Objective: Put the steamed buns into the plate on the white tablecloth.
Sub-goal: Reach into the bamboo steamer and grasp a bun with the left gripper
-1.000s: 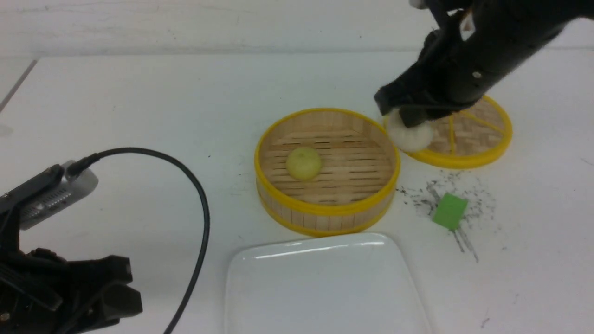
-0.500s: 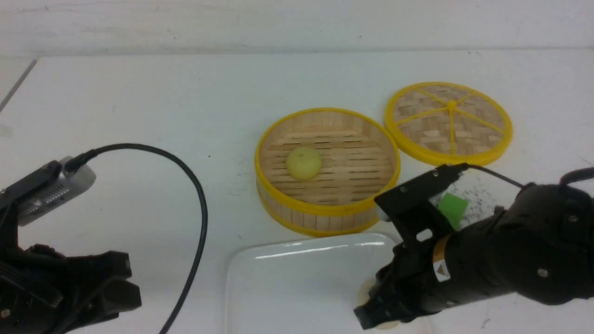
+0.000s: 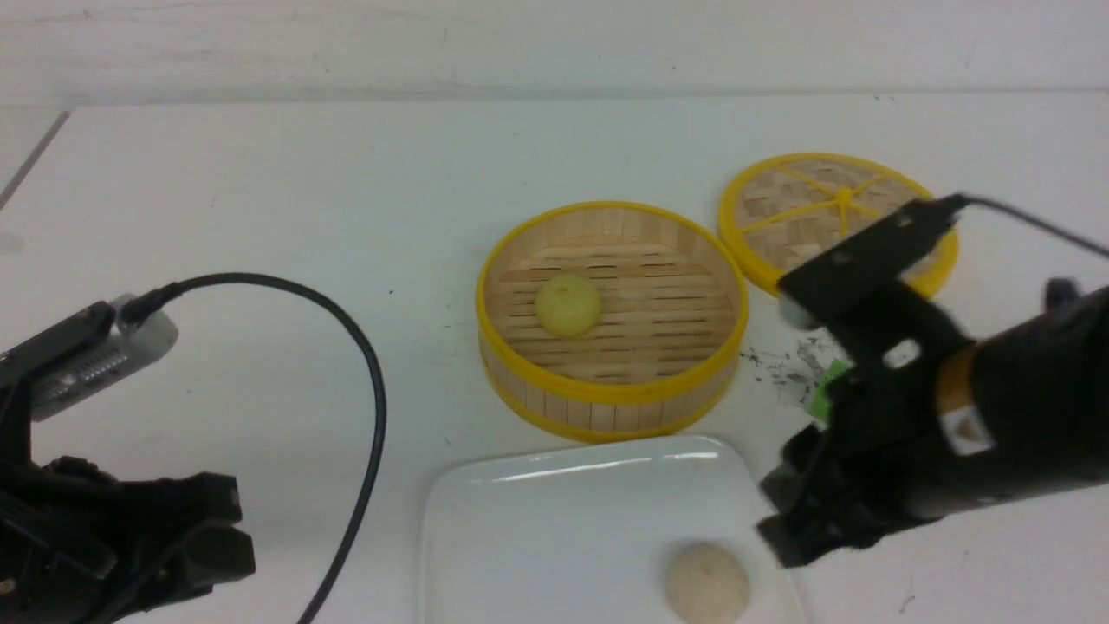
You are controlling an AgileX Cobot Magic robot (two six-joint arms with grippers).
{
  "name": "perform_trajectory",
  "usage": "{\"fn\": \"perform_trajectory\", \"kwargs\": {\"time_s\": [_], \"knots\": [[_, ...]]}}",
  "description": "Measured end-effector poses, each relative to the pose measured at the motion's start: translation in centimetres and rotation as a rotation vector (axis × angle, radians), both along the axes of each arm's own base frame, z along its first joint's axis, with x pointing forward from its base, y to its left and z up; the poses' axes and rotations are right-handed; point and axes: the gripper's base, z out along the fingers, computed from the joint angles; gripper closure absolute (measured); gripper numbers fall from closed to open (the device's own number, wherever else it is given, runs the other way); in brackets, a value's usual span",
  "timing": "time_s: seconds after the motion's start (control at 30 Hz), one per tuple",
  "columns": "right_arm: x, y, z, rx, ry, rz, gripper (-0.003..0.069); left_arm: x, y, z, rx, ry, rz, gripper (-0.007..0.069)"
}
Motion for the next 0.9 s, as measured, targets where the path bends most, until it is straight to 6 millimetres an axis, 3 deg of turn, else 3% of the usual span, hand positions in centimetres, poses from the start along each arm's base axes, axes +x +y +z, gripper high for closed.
{"fn": "perform_trajectory", "kwargs": {"time_s": [0.03, 0.07, 0.13, 0.17, 0.2, 0.33, 0.4, 0.43, 0.57, 0.7, 0.83, 0.9], "knots": [[-0.4, -0.5, 0.5, -0.001, -0.009, -0.001, 0.0543, 0.0, 0.0, 0.0, 0.002, 0.000, 0.000, 0.0382], [-1.8, -2.6, 2.3, -0.029, -0.066, -0.005, 0.0640, 0.0, 0.0, 0.0, 0.003, -0.002, 0.000, 0.0382], [-3.0, -4.2, 3.4, -0.041, -0.096, -0.015, 0.0664, 0.0, 0.0, 0.0, 0.004, -0.001, -0.001, 0.0382], [-4.7, -6.4, 4.5, -0.051, -0.136, -0.031, 0.0673, 0.0, 0.0, 0.0, 0.003, 0.003, -0.002, 0.0382], [-4.9, -6.7, 4.6, -0.053, -0.142, -0.034, 0.0673, 0.0, 0.0, 0.0, 0.003, 0.006, -0.004, 0.0382], [-10.0, -12.1, 4.8, 0.073, -0.265, -0.063, 0.0674, 0.1, -0.1, -0.4, 0.002, 0.072, -0.026, 0.0430], [-10.8, -12.9, 4.4, 0.114, -0.305, -0.062, 0.0674, 0.4, -0.1, -0.3, 0.004, 0.088, -0.033, 0.0459], [-11.8, -13.9, 3.5, 0.178, -0.372, -0.056, 0.0674, 1.1, -0.2, 0.3, 0.001, 0.109, -0.047, 0.0531], [-13.2, -15.2, 1.4, 0.265, -0.482, -0.045, 0.0673, 3.0, -0.5, 2.6, -0.027, 0.100, -0.066, 0.0617], [-13.3, -15.6, -1.4, 0.250, -0.517, -0.038, 0.0671, 5.2, -0.7, 4.9, -0.047, 0.063, -0.077, 0.0622], [-12.9, -15.5, -3.1, 0.194, -0.508, -0.037, 0.0670, 7.0, -1.7, 4.4, -0.045, 0.073, -0.104, 0.0622], [-12.9, -15.4, -3.1, 0.200, -0.515, -0.036, 0.0668, 7.5, -3.4, 3.8, -0.042, 0.095, -0.165, 0.0622]]}}
